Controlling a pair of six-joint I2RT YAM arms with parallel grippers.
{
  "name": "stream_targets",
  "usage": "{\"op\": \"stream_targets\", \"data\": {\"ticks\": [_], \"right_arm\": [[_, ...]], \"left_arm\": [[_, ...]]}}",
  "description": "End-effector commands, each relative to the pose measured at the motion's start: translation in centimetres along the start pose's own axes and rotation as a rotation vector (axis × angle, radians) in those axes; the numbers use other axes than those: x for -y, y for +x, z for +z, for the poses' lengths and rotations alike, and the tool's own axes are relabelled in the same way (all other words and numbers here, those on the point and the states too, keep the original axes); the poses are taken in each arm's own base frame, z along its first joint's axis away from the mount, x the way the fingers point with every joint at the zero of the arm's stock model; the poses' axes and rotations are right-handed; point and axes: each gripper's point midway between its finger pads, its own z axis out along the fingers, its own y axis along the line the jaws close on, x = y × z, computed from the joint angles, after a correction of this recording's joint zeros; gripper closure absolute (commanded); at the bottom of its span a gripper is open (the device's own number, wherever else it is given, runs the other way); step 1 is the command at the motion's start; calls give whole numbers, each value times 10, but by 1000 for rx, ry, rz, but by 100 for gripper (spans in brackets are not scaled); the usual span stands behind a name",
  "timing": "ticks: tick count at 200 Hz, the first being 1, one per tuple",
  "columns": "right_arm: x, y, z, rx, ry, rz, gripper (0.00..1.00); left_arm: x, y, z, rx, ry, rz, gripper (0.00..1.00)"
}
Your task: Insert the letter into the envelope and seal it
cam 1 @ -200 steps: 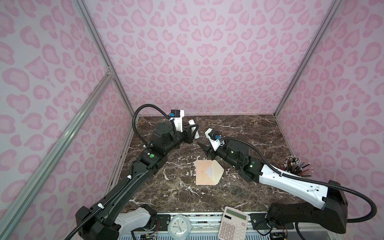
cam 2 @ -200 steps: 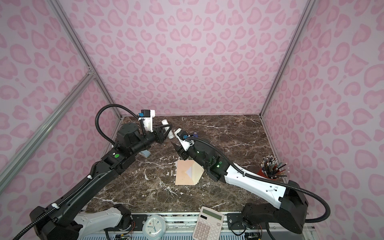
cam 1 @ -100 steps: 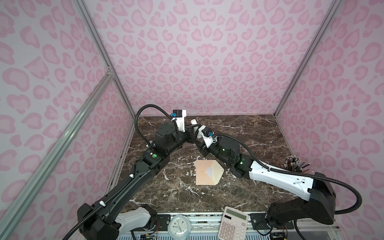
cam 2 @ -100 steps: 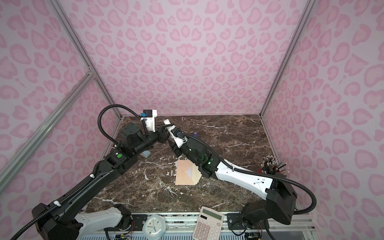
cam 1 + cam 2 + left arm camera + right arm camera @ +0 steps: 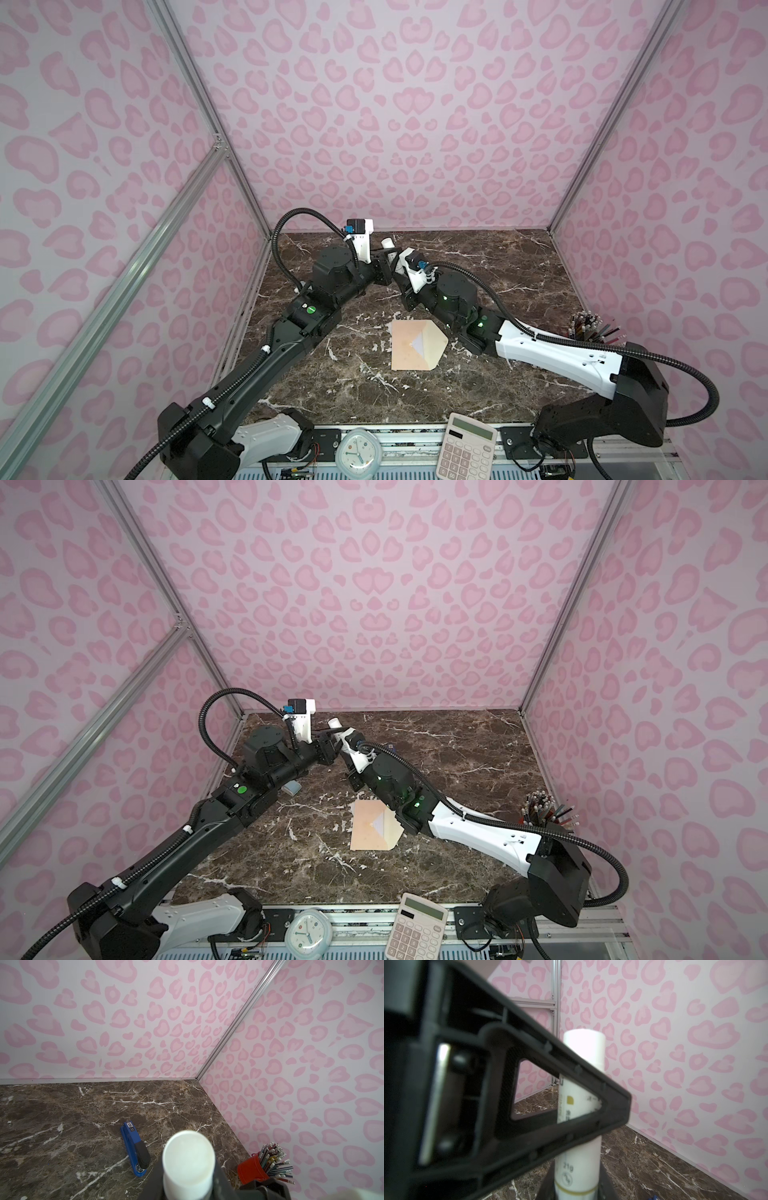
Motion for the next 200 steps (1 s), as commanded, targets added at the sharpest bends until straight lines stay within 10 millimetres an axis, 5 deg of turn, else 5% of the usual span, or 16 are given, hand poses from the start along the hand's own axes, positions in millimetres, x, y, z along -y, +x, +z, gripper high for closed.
{"op": "stream_targets", "data": {"ticks": [1, 44, 118, 164, 186, 200], "right_arm": [[-2, -8, 0, 25, -19, 19, 87], [-18, -25, -11, 53, -211, 113, 95], [-31, -64, -55, 88, -573, 324, 100], [-33, -58, -67, -1, -689, 384, 100], [-31, -50, -67, -26, -671, 364, 94], [-28, -46, -65, -34, -645, 338, 80]], "left_arm": [[8, -8, 0, 26, 34, 13, 97], [18, -4, -1, -4, 115, 11, 96], [69, 5, -28, -120, 571, -51, 96], [80, 13, -39, -174, 651, -50, 96], [79, 11, -39, -162, 638, -43, 96], [75, 10, -37, -150, 613, -41, 96]]}}
